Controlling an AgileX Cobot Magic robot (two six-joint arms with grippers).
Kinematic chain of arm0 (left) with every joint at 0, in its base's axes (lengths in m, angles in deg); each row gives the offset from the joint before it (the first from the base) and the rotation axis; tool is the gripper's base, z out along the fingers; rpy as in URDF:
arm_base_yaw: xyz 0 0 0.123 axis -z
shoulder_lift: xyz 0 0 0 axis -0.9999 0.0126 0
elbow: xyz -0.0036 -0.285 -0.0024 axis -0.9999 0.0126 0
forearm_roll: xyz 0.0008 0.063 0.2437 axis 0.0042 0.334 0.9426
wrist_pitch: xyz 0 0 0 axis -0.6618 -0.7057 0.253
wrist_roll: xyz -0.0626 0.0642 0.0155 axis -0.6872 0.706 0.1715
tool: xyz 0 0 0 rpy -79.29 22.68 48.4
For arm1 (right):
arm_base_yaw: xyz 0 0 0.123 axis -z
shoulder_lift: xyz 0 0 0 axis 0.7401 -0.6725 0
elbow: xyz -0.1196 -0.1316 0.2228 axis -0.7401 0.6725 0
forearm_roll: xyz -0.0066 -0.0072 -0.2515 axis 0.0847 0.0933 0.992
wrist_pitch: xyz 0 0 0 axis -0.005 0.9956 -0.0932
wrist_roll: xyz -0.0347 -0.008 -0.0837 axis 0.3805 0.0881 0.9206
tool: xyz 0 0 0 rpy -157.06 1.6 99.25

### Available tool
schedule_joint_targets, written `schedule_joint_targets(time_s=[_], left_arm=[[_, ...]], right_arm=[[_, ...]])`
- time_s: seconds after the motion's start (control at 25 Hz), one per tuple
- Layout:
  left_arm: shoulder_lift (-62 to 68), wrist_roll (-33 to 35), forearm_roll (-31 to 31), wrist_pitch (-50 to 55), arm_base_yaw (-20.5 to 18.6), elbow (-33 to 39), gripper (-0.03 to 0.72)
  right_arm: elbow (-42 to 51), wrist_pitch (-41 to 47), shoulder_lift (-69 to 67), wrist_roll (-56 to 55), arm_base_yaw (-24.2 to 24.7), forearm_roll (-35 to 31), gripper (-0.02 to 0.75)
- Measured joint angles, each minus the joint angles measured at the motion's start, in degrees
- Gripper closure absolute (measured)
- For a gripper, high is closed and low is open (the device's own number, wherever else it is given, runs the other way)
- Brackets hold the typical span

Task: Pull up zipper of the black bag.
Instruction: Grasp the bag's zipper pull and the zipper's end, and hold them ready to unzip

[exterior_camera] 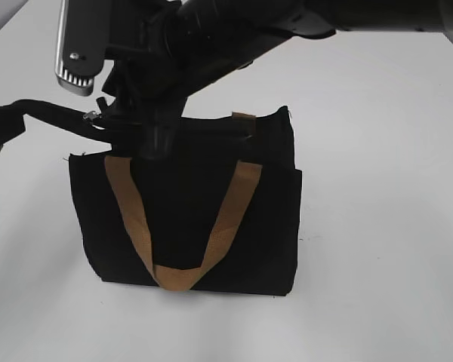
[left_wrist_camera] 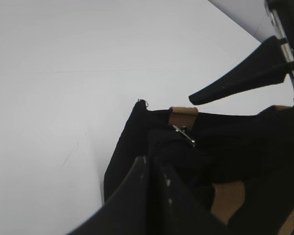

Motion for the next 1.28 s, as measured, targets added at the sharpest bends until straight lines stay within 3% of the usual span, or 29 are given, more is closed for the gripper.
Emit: schedule_joint_targets(time_s=[0.2, 1.16, 1.28], left_arm=[[0.0, 0.0, 0.0, -0.2, 0.0, 0.0, 0.685], [0.0, 0.0, 0.0, -0.8, 0.0, 0.0, 0.685], [0.0, 0.0, 0.0, -0.8, 0.0, 0.0, 0.685]], right_arm=[[0.0, -3.4, -1.0, 0.1, 0.0, -0.1, 0.487], [0.0, -3.8, -3.5, 2.0, -1.1, -0.5, 0.496], [0.0, -3.8, -3.5, 3.2, -1.4, -0.5, 0.565]])
